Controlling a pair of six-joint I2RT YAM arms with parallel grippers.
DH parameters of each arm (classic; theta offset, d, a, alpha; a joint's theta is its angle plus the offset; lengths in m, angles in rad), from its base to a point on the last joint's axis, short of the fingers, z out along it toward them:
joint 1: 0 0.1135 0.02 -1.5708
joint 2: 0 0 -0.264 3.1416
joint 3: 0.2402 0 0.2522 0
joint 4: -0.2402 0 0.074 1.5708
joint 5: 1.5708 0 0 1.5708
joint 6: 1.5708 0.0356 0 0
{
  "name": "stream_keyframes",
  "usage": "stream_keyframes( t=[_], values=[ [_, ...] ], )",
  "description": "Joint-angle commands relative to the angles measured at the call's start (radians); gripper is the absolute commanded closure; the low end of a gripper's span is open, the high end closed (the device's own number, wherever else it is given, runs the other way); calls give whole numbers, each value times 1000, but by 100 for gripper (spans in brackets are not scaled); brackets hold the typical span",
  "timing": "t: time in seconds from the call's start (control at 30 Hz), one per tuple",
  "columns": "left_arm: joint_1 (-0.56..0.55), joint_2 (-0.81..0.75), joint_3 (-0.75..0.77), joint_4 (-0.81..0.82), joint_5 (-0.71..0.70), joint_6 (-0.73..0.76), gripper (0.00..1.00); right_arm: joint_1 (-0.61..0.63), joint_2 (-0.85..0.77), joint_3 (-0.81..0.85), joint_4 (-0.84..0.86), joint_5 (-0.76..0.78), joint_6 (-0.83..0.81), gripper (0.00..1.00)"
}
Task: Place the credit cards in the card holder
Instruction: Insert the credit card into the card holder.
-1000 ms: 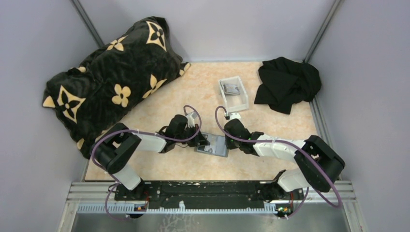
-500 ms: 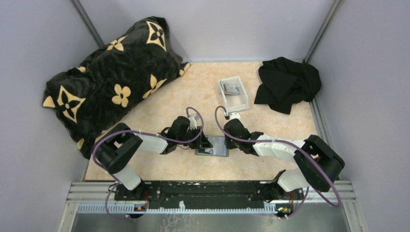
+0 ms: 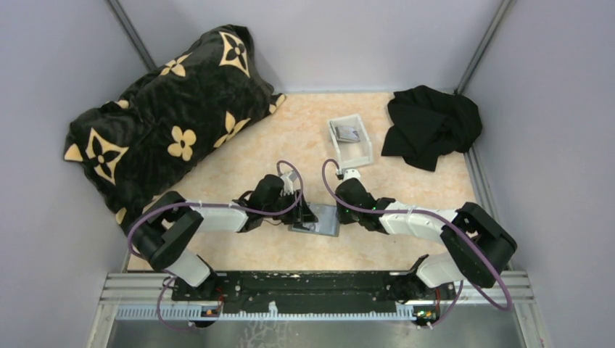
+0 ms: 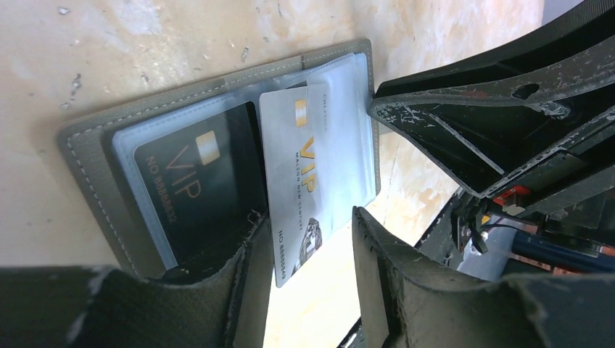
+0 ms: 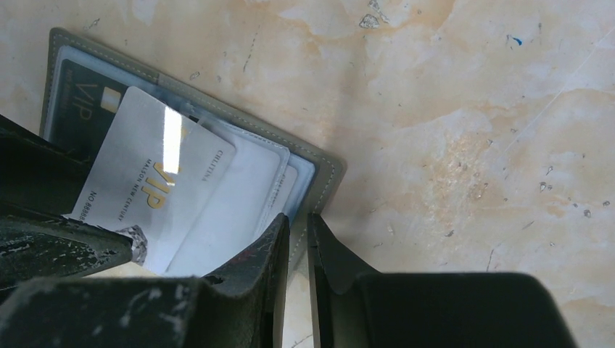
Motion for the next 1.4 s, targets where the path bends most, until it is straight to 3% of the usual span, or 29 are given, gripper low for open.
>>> stream_keyframes(
  t=[0.0,0.77,1.37],
  values=[
    [-2,-26,-5,-139,-91,52,49,9,9,28,4,-2,-6,84],
    [-1,-71,6,-191,-154,77,42,9,22,32,24,-22,-9,84],
    [-57,-41,85,-370,-293,131,41,47,69,72,22,-22,-3,84]
  ],
)
